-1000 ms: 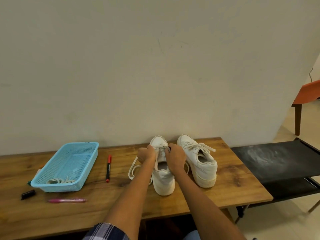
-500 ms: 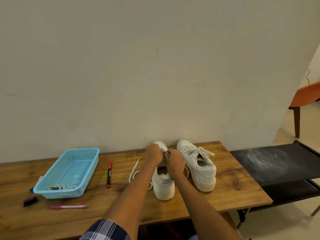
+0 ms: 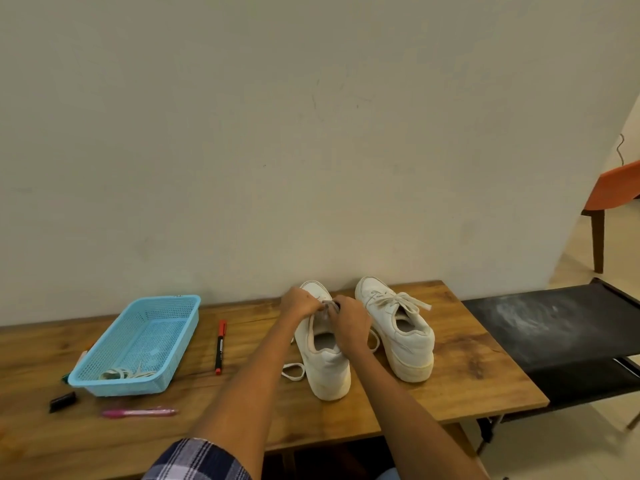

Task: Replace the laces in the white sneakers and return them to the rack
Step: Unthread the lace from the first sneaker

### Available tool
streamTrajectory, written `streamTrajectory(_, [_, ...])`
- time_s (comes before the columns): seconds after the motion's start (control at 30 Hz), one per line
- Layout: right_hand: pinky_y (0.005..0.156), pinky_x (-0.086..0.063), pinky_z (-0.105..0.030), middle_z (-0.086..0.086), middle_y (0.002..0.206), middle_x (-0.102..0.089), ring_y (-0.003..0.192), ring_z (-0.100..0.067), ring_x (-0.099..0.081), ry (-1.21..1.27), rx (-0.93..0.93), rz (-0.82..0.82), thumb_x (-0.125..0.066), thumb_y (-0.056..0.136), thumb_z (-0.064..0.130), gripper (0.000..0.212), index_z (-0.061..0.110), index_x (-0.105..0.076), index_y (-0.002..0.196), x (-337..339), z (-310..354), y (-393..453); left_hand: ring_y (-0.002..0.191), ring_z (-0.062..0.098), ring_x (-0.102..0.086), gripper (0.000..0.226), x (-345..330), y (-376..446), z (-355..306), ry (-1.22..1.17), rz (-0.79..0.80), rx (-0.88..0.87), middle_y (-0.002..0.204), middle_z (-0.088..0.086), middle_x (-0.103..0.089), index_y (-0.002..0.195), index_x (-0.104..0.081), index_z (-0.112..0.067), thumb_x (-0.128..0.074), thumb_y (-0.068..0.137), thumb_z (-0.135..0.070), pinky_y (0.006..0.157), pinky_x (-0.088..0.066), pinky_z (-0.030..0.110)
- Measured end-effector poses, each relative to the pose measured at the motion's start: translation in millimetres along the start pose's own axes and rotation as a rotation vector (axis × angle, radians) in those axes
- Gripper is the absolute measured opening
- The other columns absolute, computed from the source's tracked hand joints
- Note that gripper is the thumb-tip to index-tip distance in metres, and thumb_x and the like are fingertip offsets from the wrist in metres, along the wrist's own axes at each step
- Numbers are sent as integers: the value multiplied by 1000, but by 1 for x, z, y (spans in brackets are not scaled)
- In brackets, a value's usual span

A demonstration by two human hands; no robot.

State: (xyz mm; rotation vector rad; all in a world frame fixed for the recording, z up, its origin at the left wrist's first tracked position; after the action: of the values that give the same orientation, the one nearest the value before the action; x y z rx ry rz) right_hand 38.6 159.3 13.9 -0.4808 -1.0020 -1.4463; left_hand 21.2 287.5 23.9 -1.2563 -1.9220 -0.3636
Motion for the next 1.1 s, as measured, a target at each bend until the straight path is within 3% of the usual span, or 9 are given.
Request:
streamTrajectory(0.13, [62,-38,-23,-2,89,-67,73,-11,-53,11,-8,-10,-46,97,30,26,13,-65,91,2,-1,-1,104,25,-60,31,-6,-5,-17,112,-11,-103,110,10,-65,109,-66,-4,-63,87,-26,84,-47,30])
streamTrajectory(0.23, [61,-34,-23,-3,89,-66,74,-14,-54,17,-8,-21,-45,97,32,28,12,-65,92,2,-1,-1,79,19,-57,9,5,-5,-7,-650,-107,-12,94,9,-61,90,-65,-6,-57,90,-7,65,-46,23])
streamTrajectory(0.37, [62,-34,-23,-3,91,-67,81,-17,-61,21,-18,-22,-47,96,31,26,12,-65,93,1,-3,0,54,14,-51,24,29,3,0,-1588,-239,153,78,10,-52,77,-44,-8,-39,99,-2,59,-51,26])
streamTrajectory(0.47, [61,-34,-24,-4,91,-67,80,-16,-59,12,-21,-19,-46,96,30,27,11,-65,92,1,-3,-1,59,16,-50,6,50,4,-3,-946,-282,24,88,10,-56,91,-44,-14,-45,96,-18,57,-46,28])
streamTrajectory(0.6, [61,-35,-24,-3,90,-66,78,-16,-58,14,-21,-16,-45,97,31,29,11,-65,91,1,-4,-1,103,22,-59,40,20,11,-9,128,-45,-158,107,-3,-59,116,-55,-20,-64,83,-41,79,-43,29])
streamTrajectory(0.67, [61,-35,-23,-3,89,-67,72,-12,-52,20,-32,-18,-46,97,30,27,11,-65,91,0,-5,0,101,22,-62,42,8,14,-8,319,7,-169,110,-1,-67,111,-66,-16,-63,82,-47,79,-48,31])
streamTrajectory(0.83, [61,-33,-23,-4,89,-66,73,-13,-52,20,-32,-18,-46,96,28,26,11,-65,91,1,-4,0,115,35,-56,45,-6,9,-8,250,127,-142,124,23,-58,120,-56,6,-39,100,-31,94,-45,40])
streamTrajectory(1.0, [48,-26,-21,-4,87,-66,70,-10,-47,21,-27,-28,-47,96,31,28,11,-65,89,3,-4,-1,61,19,-60,37,15,5,-16,-1103,-2,78,83,10,-56,92,-52,0,-24,104,-22,51,-50,27])
streamTrajectory(1.1, [57,-31,-23,-4,87,-67,71,-14,-52,16,-24,-29,-47,96,30,26,11,-64,89,3,-3,-1,48,15,-44,32,20,2,-8,-873,-92,46,72,6,-47,91,-46,-4,-27,103,-27,41,-40,22])
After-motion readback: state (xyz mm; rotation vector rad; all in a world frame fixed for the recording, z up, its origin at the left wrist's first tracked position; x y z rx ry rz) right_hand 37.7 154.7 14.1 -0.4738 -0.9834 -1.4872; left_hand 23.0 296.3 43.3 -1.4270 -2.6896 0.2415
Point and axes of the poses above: each hand's wrist, its own y-axis towards the middle knuckle, its own x-axis out of the back of the hand, z = x × y, the point moved 7 cm from there along y, towards the middle knuckle
